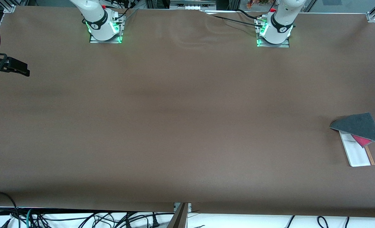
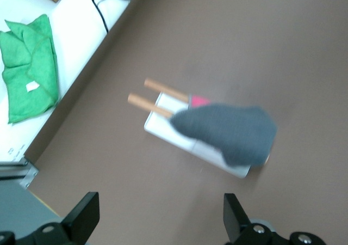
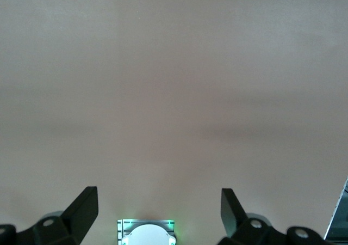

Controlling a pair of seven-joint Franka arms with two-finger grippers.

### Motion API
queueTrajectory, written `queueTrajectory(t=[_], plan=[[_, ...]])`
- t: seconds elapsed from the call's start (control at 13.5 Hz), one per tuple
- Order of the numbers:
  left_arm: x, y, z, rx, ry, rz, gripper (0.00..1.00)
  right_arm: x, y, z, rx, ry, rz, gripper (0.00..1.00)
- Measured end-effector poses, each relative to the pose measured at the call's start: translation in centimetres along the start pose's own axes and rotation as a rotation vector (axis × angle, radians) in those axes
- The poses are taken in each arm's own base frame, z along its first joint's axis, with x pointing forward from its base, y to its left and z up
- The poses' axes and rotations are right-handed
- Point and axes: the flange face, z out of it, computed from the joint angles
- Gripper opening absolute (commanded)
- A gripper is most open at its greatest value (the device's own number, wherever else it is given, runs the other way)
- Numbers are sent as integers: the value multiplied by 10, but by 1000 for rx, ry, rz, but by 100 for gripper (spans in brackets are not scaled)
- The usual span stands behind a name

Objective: Pass towel and hang on rack

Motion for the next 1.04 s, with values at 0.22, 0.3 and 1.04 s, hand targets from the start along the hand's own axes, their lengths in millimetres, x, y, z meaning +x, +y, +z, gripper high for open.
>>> queueTrajectory(t=[0.22, 0.3, 1.04], plan=[[79, 8, -4, -39, -25, -50, 100, 0, 0, 0, 0, 1, 0, 100], [101, 13, -4, -45, -40, -70, 100, 0, -1, 0, 0, 1, -1, 100], [239, 138, -35, -49, -208, -506, 100, 1, -6, -1, 0, 7, -1, 100]])
